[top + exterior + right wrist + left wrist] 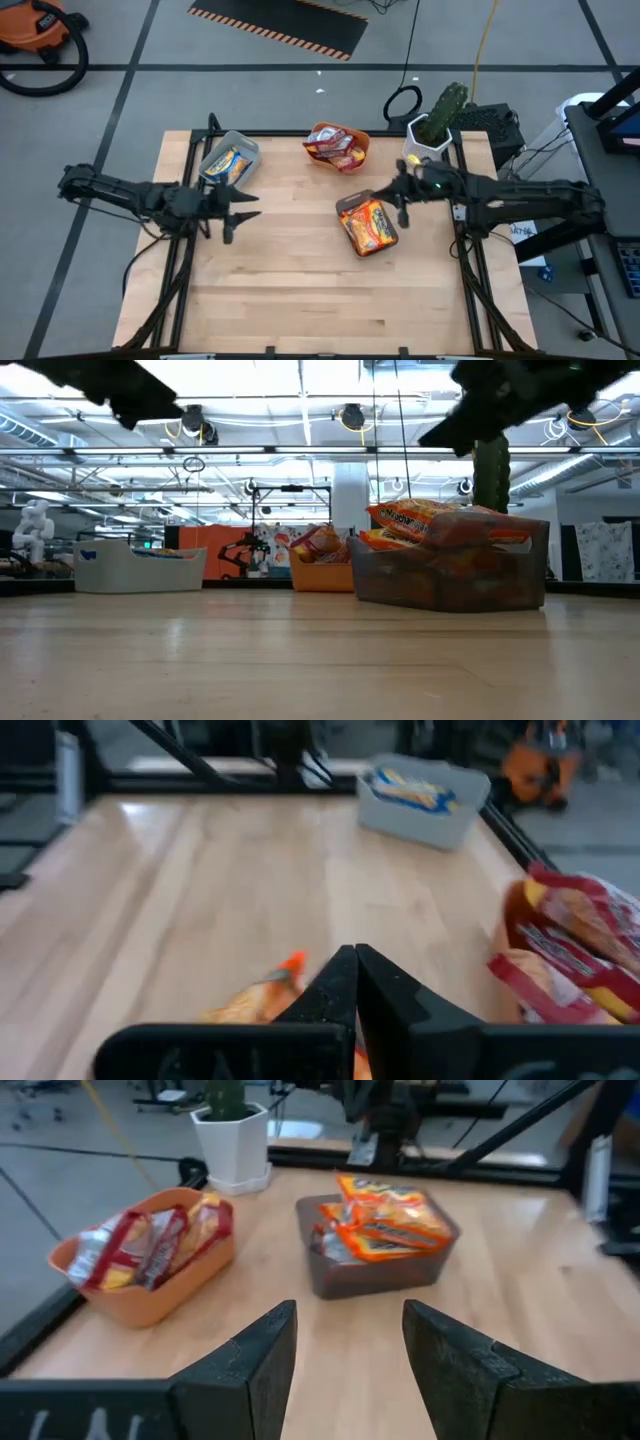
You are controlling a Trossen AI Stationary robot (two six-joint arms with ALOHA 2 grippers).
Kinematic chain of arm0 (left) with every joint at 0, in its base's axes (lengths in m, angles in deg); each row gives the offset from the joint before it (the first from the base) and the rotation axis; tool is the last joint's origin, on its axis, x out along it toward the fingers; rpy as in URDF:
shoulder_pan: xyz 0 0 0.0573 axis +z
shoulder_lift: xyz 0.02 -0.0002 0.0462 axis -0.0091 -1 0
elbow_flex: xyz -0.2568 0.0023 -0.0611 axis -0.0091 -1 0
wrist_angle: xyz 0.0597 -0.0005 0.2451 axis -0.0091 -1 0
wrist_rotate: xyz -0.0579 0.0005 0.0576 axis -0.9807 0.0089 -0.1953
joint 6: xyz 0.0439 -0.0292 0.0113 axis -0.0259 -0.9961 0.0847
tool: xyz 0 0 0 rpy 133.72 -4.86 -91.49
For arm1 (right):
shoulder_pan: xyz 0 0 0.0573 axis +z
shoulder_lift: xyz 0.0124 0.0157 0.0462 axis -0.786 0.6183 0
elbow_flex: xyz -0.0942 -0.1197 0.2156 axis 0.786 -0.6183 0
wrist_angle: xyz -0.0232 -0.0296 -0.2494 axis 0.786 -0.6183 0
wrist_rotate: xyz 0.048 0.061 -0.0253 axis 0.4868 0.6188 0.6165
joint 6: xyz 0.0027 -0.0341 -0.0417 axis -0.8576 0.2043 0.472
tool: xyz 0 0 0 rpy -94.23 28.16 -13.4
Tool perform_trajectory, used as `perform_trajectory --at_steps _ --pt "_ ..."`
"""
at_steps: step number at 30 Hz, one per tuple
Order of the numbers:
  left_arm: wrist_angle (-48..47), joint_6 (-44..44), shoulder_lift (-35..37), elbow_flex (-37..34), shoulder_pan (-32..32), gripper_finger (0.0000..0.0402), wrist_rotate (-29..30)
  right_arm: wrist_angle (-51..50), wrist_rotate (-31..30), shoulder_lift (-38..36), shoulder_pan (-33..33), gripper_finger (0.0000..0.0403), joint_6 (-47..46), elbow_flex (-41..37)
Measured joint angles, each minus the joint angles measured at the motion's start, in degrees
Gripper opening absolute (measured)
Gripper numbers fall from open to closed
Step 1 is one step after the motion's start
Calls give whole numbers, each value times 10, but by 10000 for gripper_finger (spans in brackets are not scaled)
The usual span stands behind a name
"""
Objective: Sort Maruchan noodles
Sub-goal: Return to Home Position
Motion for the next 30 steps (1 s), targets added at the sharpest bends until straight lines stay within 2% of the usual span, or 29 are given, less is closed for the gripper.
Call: perform_trajectory --at_steps 3,7,15,19,24,30 --pt "1 -17 49 -28 -22 191 4 40 -15 -56 21 2 0 -56" --pt "3 -15 87 -66 -44 191 14 40 -44 -103 36 2 -4 -99" --pt "7 44 128 -134 -63 191 -20 72 -47 -137 43 2 30 -162" --pt "7 54 155 -168 -58 191 -18 158 -49 -142 33 2 67 -212" --pt "4 56 200 -204 -51 191 -18 283 -92 -143 21 2 78 -282" --pt "-2 60 247 -215 -41 191 -18 406 -117 -143 7 2 89 -330"
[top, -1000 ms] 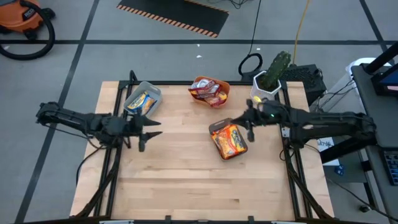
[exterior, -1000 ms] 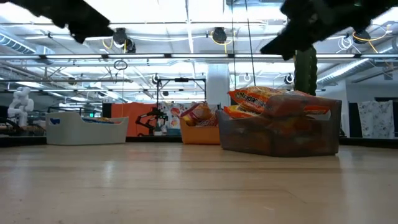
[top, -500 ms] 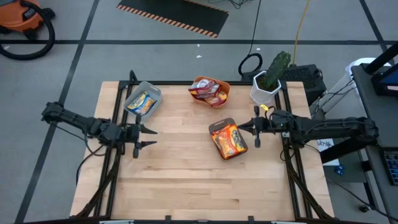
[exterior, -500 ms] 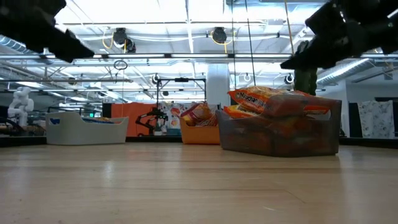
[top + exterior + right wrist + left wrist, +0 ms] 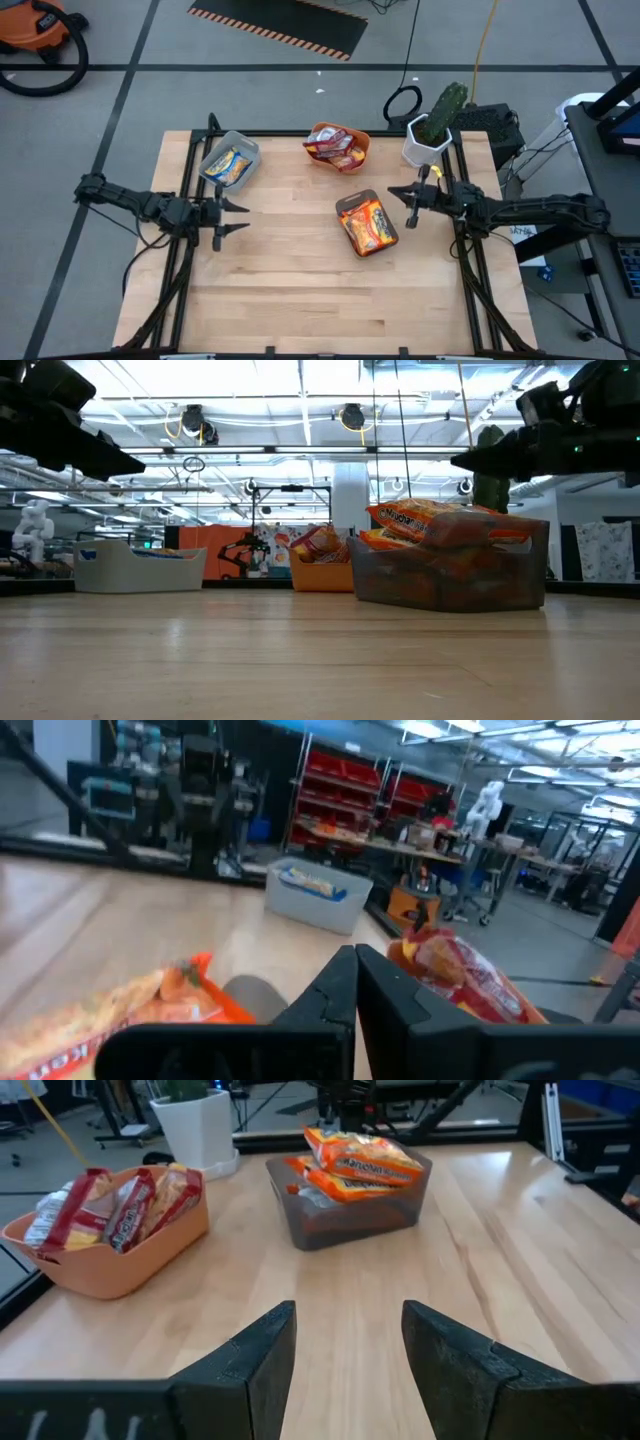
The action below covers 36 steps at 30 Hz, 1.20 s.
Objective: Sort Maruchan noodles
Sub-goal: Return to Home Position
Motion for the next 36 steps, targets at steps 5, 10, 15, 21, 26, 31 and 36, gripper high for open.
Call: perform_trajectory --at_steps 5,10,15,21,26,31,36 --pt "-20 0 22 0 0 191 1 -1 18 0 -6 2 -3 -1" --pt "-19 5 32 0 0 191 10 -2 40 -2 -6 2 -22 -2" --pt "-18 -13 33 0 0 191 21 -17 46 -2 -6 2 -34 -2" --pt "60 -2 34 -31 -2 153 -2 -28 46 -2 -6 2 -40 -3" --pt "115 12 32 -70 -1 83 -12 -29 45 -2 -6 2 -40 -3" --pt "119 27 45 -70 -1 27 -43 -17 45 -2 -6 2 -40 -3" --pt "116 33 85 -70 -1 5 -57 -18 46 -17 -6 2 -46 -3"
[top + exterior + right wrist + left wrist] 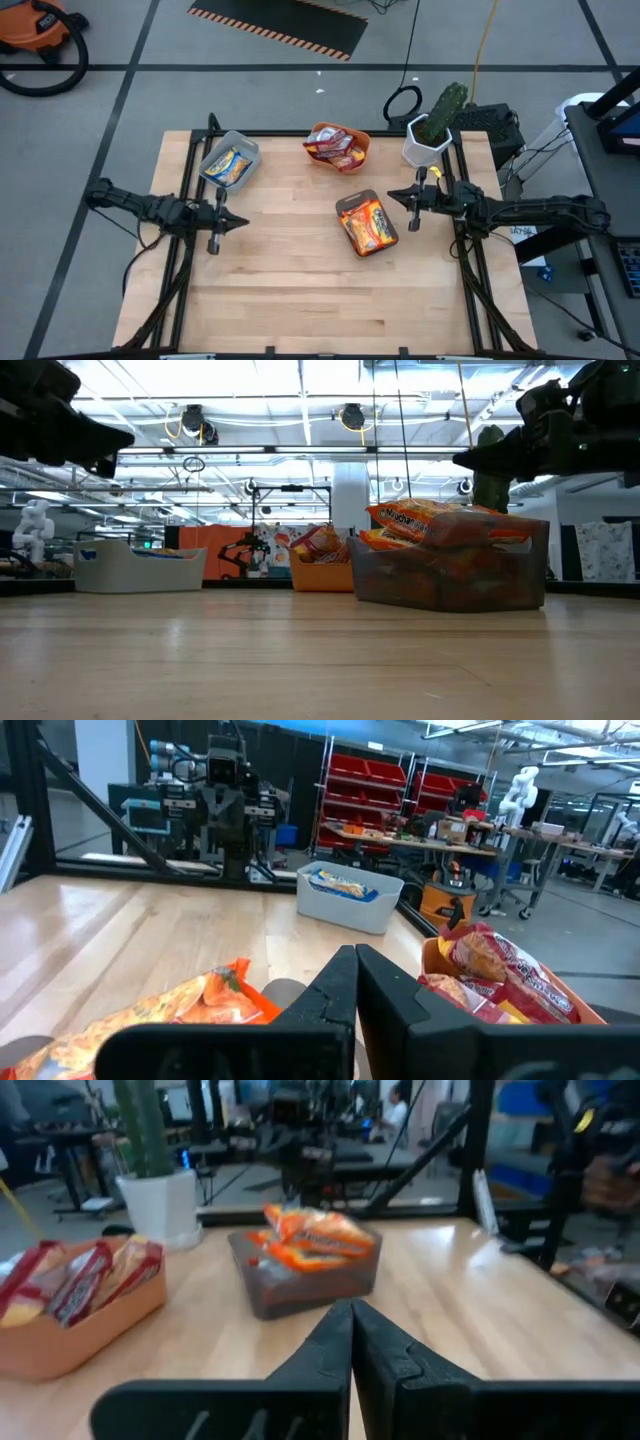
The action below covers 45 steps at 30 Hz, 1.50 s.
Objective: Sort Maruchan noodles
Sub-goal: Return to Home Position
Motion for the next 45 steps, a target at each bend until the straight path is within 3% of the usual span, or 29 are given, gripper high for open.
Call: perform_trajectory --at_steps 4,9,20,24,31,43,45 --pt "4 8 32 -1 0 5 -30 -28 0 -21 0 2 -4 0" --pt "50 19 24 -22 0 4 -59 -55 0 -31 0 2 -17 0" --pt "49 13 22 -22 0 4 -57 -86 9 -79 0 2 3 -1" --pt "48 15 22 -22 0 4 -57 -94 -34 -123 0 2 -1 -1" --pt "49 36 22 -22 1 4 -45 -215 -31 -202 0 2 -35 -1" --pt "49 42 22 -22 31 4 -43 -305 -33 -298 0 2 -48 -1" --pt "49 41 22 -22 36 4 -43 -305 -58 -308 0 1 -58 -1"
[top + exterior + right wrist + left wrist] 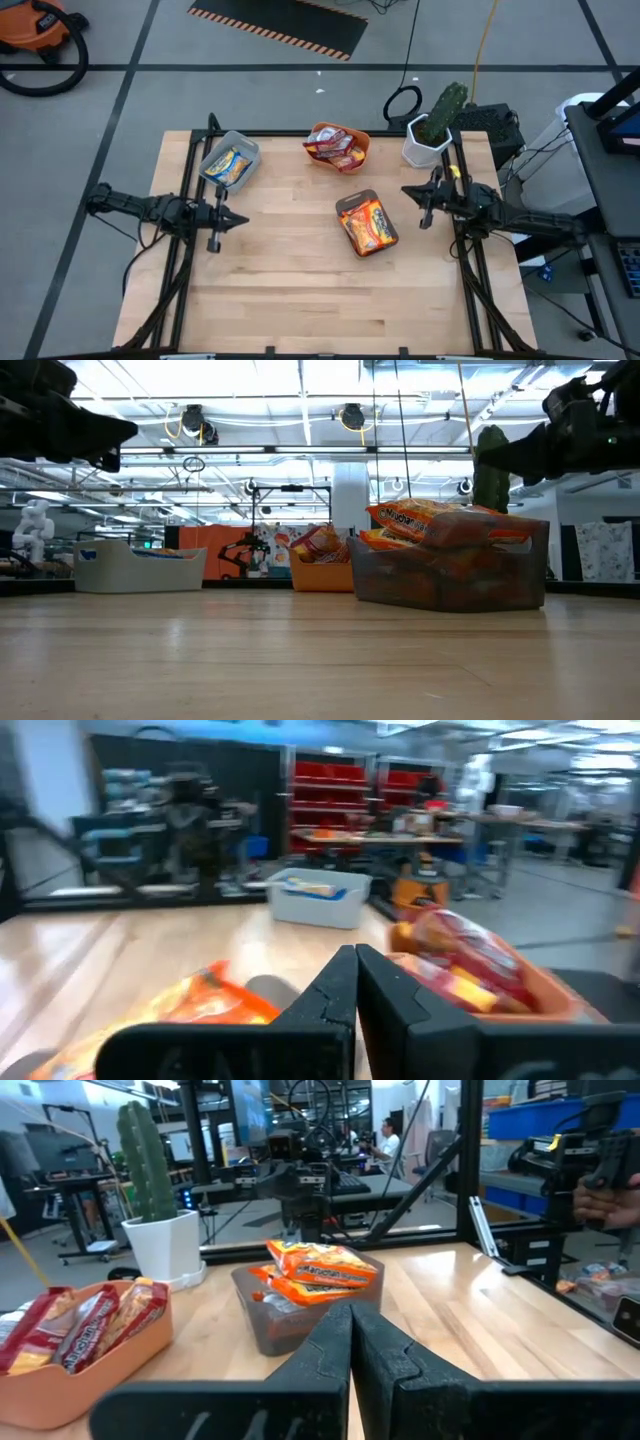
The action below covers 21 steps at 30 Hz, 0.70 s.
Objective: Sort Maruchan noodles
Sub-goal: Return to Home Position
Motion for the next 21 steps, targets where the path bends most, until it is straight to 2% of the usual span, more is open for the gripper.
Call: perform_trajectory --at_steps 4,10,21 --pt "0 0 0 0 8 4 0 -31 -18 -18 1 0 -10 0" --pt "0 0 0 0 17 4 0 -47 29 -32 19 0 -28 0" --pt "0 4 0 0 17 4 0 -54 28 -32 68 0 -63 0"
